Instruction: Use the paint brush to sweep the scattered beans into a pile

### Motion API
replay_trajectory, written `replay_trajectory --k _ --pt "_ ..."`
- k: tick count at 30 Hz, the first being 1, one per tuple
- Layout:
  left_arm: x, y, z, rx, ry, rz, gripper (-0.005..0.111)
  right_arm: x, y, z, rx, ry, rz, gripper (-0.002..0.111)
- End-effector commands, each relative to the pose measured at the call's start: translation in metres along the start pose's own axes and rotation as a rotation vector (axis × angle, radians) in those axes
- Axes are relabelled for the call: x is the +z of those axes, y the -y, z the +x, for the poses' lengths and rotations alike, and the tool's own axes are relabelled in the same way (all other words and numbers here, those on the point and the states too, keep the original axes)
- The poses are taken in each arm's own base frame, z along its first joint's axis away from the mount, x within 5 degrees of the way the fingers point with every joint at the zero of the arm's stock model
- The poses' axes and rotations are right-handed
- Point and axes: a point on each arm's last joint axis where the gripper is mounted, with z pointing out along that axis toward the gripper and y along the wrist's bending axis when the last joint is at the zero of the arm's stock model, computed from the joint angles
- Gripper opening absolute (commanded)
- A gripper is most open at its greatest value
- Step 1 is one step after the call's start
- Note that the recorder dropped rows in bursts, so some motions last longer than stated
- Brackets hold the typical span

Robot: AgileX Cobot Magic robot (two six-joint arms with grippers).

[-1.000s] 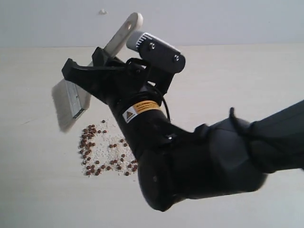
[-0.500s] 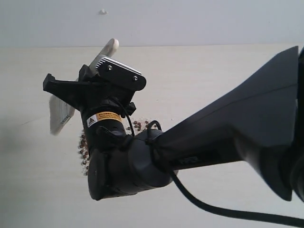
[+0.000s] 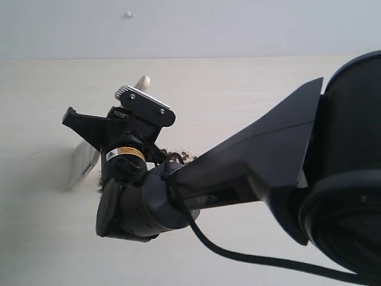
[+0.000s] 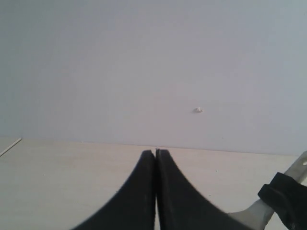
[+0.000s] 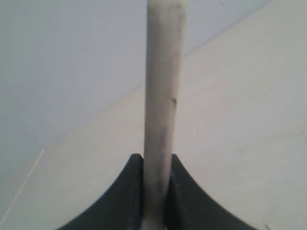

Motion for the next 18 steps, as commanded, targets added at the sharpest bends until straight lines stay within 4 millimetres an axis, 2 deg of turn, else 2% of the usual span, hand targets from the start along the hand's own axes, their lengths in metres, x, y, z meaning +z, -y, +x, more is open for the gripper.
replay_trajectory --k 1,5,8,9,16,18 --pt "0.000 -0.001 0.001 -0.004 0.003 -0.007 0.000 0.009 0.004 -0.004 0.008 -0.043 0.026 0.000" --pt "0.000 -0.001 0.001 -0.004 0.003 -0.007 0.000 0.009 0.009 -0.007 -0.138 -0.015 0.078 0.000" --pt "0.000 -0.001 0.001 -0.004 0.003 -0.007 0.000 0.006 0.018 -0.011 -0.109 -0.015 0.204 0.000" --pt "0.000 -0.001 0.001 -0.004 0.003 -0.007 0.000 0.005 0.018 -0.013 -0.146 -0.020 0.226 0.000" --pt "0.000 -0.001 0.001 -0.004 0.003 -0.007 0.000 -0.006 0.000 -0.049 -0.357 0.081 0.274 0.000" --pt "0.000 -0.001 0.001 -0.004 0.003 -0.007 0.000 -0.008 -0.004 -0.056 -0.355 0.087 0.276 0.000"
